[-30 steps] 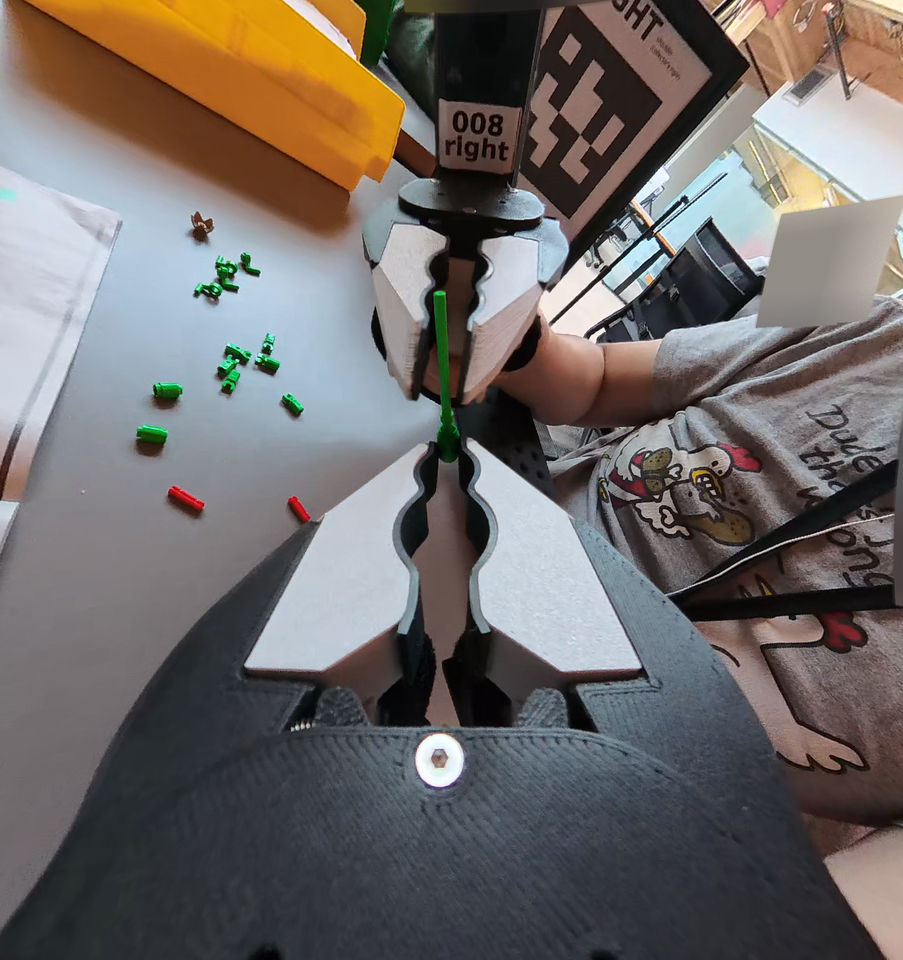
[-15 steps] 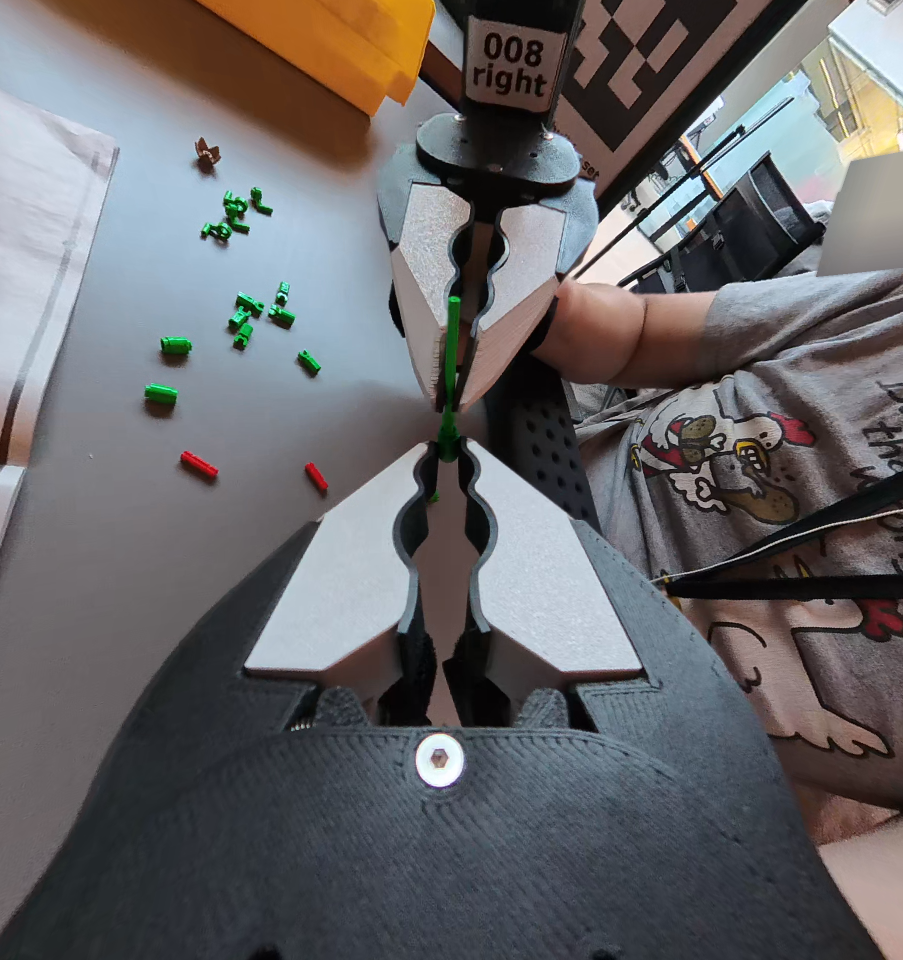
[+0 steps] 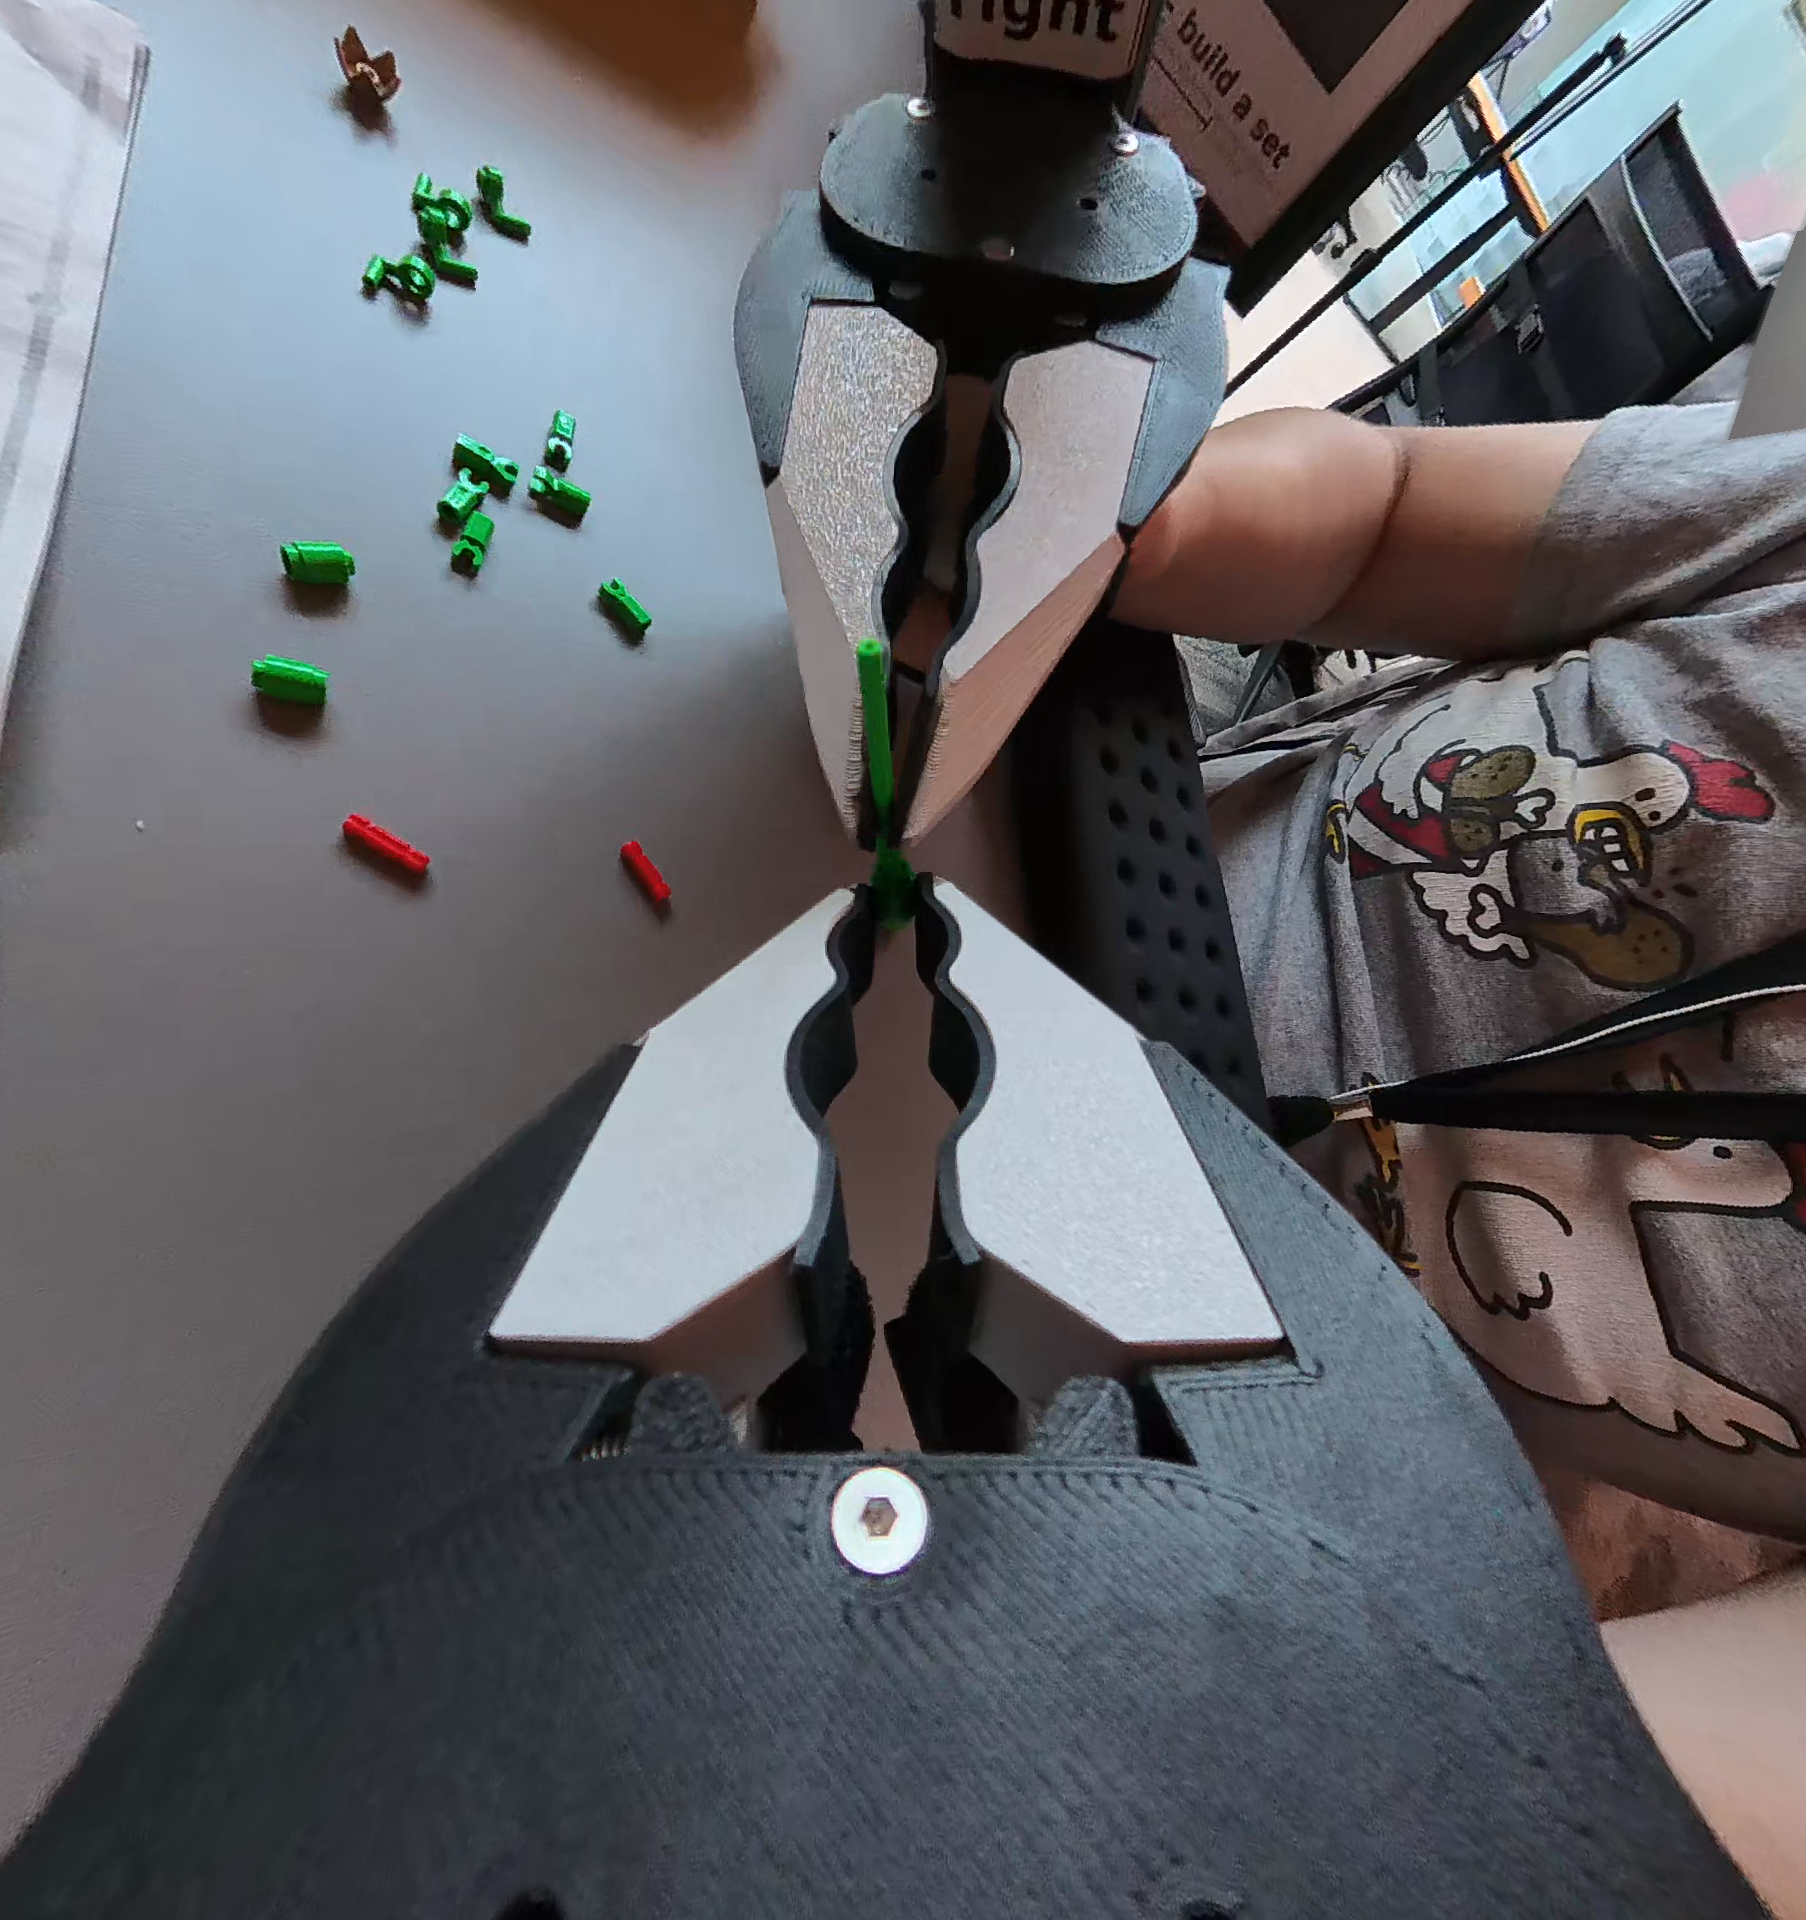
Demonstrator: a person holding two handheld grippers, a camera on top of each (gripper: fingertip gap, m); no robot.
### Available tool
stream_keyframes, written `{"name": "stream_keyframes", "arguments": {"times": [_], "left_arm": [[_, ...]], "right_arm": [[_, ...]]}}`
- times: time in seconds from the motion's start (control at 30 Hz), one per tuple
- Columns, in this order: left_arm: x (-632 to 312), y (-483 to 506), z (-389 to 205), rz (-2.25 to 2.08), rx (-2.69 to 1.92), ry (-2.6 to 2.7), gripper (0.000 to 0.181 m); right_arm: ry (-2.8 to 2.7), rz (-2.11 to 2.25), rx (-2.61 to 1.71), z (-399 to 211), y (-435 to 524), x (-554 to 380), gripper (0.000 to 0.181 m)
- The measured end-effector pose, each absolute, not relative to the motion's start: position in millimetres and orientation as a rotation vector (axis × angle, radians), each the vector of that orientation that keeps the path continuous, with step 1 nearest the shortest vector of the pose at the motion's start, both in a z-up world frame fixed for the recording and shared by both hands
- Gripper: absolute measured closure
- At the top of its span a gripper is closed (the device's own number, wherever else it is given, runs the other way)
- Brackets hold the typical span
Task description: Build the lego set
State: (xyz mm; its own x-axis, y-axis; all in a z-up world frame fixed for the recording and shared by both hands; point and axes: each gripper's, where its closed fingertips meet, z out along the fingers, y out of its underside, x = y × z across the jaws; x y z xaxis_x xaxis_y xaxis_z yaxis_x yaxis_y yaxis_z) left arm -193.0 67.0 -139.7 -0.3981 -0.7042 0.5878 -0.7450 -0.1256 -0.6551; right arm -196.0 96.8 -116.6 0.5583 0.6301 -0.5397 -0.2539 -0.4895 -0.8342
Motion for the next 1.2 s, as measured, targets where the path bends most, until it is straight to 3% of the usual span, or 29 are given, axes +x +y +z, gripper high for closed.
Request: {"name": "stream_keyframes", "arguments": {"times": [1.03,1.2], "left_arm": [[-199.1,59.9,-138.9,1.612,1.638,-1.938,0.175],[-188.7,59.8,-127.3,1.723,1.655,-1.919,0.156]], "right_arm": [[-0.358,1.124,-1.774,-118.6,90.5,-205.9,0.181],[-0.285,1.136,-1.692,-104.4,93.3,-191.7,0.181]]}}
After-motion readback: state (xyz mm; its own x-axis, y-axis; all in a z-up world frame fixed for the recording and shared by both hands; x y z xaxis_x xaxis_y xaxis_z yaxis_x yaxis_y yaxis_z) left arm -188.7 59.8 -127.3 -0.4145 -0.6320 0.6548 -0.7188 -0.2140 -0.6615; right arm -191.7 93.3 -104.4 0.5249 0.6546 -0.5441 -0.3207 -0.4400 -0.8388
